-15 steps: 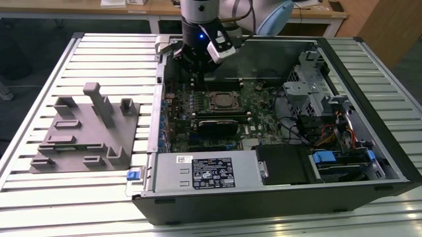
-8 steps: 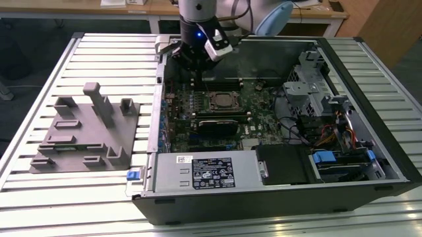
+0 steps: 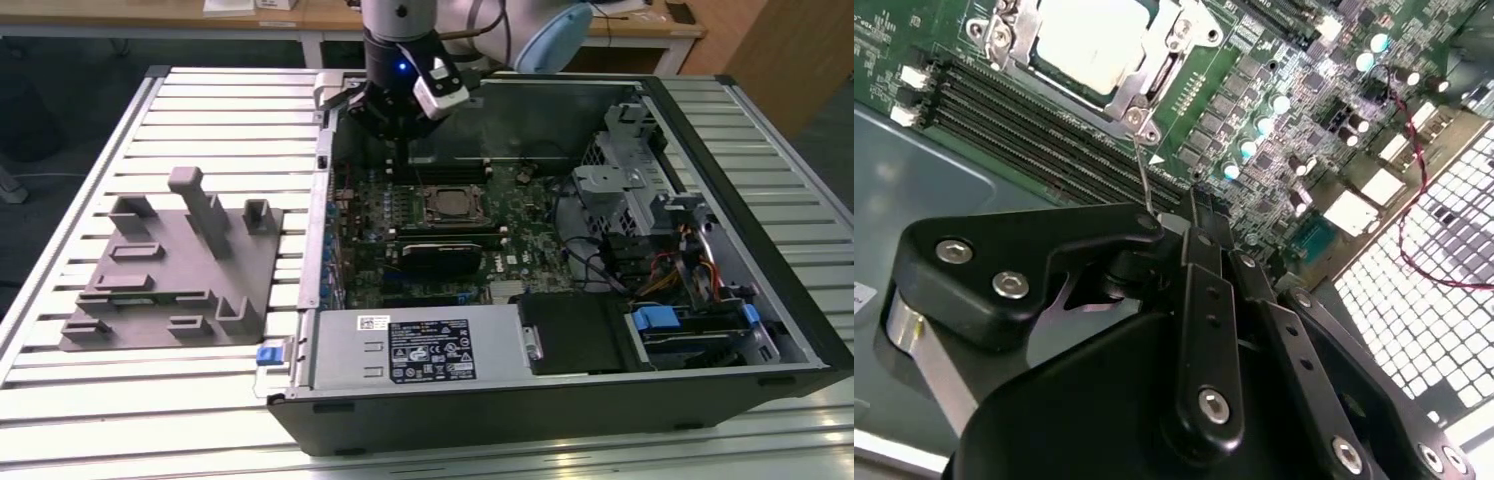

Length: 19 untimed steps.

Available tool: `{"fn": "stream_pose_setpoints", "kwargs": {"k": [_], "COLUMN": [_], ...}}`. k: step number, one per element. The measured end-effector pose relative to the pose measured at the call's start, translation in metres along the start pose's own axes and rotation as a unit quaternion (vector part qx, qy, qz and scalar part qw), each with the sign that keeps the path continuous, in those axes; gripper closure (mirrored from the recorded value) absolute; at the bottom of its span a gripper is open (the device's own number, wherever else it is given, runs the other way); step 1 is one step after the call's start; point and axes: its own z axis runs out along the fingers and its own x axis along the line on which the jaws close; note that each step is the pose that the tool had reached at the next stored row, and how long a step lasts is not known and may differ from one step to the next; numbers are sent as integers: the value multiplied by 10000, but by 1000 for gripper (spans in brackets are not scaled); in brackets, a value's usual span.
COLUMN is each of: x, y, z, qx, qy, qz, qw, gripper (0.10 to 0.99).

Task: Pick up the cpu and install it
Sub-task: 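Install the first cpu locking lever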

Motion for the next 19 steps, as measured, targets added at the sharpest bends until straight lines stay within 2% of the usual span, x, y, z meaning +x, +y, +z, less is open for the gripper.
{"fn": "stream_pose_setpoints", "kwargs": {"k": [8, 19], "x": [-110, -164], "y": [-1, -2], "z": [2, 4], "qx": [0, 0], "qy": [1, 1], "qz": [0, 0], "qw": [10000, 10000], "gripper": [980, 980]}}
